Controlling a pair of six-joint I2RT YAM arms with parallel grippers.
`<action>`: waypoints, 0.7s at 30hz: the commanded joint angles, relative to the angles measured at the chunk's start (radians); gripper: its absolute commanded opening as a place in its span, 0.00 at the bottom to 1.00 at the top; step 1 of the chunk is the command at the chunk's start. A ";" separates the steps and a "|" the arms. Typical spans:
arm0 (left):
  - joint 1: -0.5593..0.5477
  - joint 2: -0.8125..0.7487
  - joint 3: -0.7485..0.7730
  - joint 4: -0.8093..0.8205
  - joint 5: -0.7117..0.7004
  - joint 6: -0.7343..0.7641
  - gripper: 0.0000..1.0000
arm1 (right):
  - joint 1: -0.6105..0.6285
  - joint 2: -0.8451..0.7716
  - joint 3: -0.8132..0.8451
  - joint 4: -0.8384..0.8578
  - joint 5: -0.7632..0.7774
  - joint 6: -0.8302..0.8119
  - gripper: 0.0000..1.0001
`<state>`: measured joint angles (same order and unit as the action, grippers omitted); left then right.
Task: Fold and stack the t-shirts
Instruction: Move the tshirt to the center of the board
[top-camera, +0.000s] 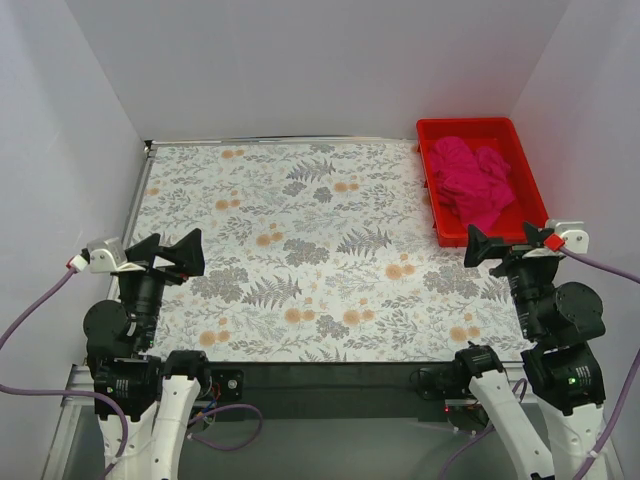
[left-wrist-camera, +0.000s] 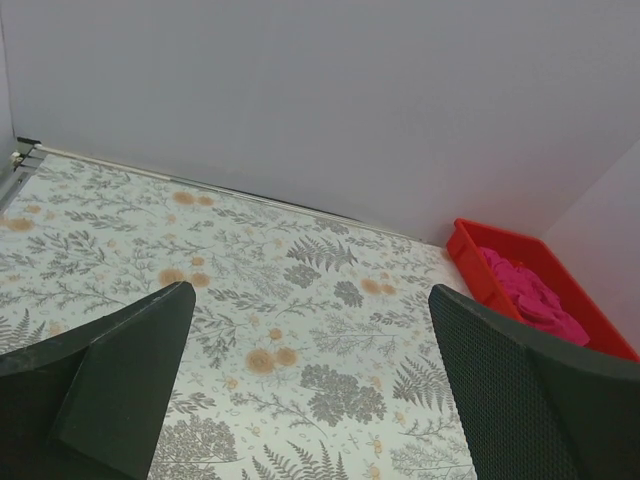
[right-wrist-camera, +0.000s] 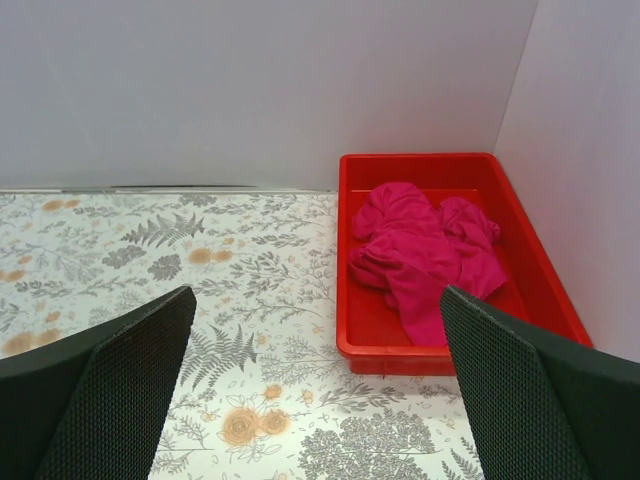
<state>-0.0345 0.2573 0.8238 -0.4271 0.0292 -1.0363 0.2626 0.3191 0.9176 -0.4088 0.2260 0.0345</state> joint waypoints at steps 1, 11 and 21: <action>0.005 0.007 0.006 -0.036 0.006 0.004 0.98 | -0.003 0.054 -0.014 0.039 0.025 0.001 0.98; 0.005 0.037 -0.026 -0.145 0.032 -0.126 0.98 | -0.003 0.351 -0.005 0.077 0.116 0.031 0.98; 0.005 0.043 -0.037 -0.180 0.104 -0.200 0.98 | -0.081 0.892 0.191 0.085 0.222 0.050 0.98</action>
<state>-0.0345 0.3126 0.7998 -0.5797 0.0841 -1.2037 0.2333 1.1278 1.0237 -0.3676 0.3943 0.0574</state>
